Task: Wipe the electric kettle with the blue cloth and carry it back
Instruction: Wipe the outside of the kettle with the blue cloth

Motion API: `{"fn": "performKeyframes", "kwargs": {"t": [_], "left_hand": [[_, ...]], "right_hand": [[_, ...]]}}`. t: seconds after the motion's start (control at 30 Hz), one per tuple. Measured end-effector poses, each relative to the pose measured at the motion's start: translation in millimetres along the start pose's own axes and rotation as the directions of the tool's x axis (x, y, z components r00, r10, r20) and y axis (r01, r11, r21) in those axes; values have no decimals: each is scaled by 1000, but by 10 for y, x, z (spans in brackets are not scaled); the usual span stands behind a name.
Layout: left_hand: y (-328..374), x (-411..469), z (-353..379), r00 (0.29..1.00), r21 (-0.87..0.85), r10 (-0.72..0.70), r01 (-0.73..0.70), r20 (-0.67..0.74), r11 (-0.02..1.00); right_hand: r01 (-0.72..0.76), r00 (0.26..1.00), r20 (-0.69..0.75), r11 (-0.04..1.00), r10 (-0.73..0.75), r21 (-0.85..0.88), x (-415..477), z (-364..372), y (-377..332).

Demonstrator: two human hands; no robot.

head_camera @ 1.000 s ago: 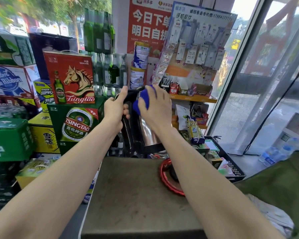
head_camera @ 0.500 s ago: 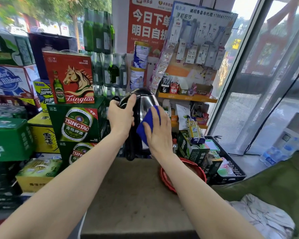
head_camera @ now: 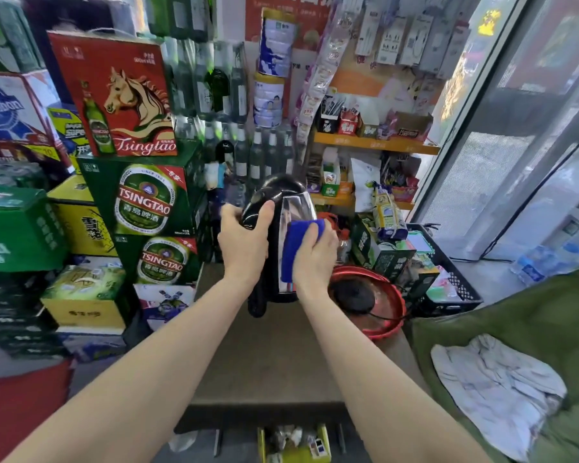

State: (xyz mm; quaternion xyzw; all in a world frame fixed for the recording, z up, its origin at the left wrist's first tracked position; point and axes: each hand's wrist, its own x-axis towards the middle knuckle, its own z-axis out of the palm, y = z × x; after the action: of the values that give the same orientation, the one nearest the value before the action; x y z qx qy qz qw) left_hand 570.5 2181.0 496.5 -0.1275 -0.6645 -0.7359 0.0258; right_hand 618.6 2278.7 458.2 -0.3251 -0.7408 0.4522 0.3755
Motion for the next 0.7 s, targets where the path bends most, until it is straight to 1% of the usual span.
{"fn": "performKeyframes", "kwargs": {"t": [0.03,0.07,0.1,0.13,0.17,0.2,0.23,0.27,0.3,0.33,0.4,0.47,0.5,0.53,0.57,0.63,0.7], "left_hand": [[-109,-46,22,1000,-1,-20,20,6,1000],[-212,-107,44,999,0,-41,41,13,999],[-336,-168,73,998,10,-57,57,19,998],[-447,-241,108,997,26,-66,65,30,998],[-566,-317,142,997,51,-69,67,44,996],[-691,-389,177,995,88,-73,67,62,994],[-816,-463,216,994,128,-76,65,80,990],[-942,-532,254,992,167,-87,69,97,983],[-1066,-605,291,988,195,-103,79,117,978],[-1196,-678,319,982,217,-129,97,139,971],[-1454,-811,377,966,254,-194,147,172,956],[-1694,-939,443,945,285,-263,202,195,937],[-1798,-998,471,931,291,-301,236,205,927],[-1902,-1054,514,914,286,-344,277,218,917],[-2012,-1105,555,894,272,-386,322,227,907],[-2220,-1173,642,858,235,-454,402,240,885],[-2386,-1215,741,825,218,-493,446,275,868]], "right_hand": [[90,996,-13,993,-91,-80,-68,35,71],[147,988,-15,979,-151,-143,-100,59,196],[166,985,-10,970,-170,-177,-126,61,343],[149,988,-12,973,-153,-174,-154,52,511],[104,994,-23,985,-108,-136,-192,41,686],[31,999,-42,997,-34,-77,-240,26,849],[-79,995,-56,997,78,-18,-280,27,1025],[-213,975,-57,977,215,33,-312,30,1193],[-351,934,-47,934,354,61,-352,35,1374],[-476,878,-29,877,478,67,-389,31,1553],[-681,731,17,730,682,59,-445,-6,1888],[-814,581,51,578,812,55,-471,-95,2160],[-849,529,64,525,847,62,-481,-151,2256],[-867,498,74,492,864,79,-483,-213,2342],[-869,491,84,483,867,103,-483,-279,2403],[-850,524,118,509,844,132,-457,-404,2504],[-838,545,156,528,824,136,-384,-510,2557]]}}
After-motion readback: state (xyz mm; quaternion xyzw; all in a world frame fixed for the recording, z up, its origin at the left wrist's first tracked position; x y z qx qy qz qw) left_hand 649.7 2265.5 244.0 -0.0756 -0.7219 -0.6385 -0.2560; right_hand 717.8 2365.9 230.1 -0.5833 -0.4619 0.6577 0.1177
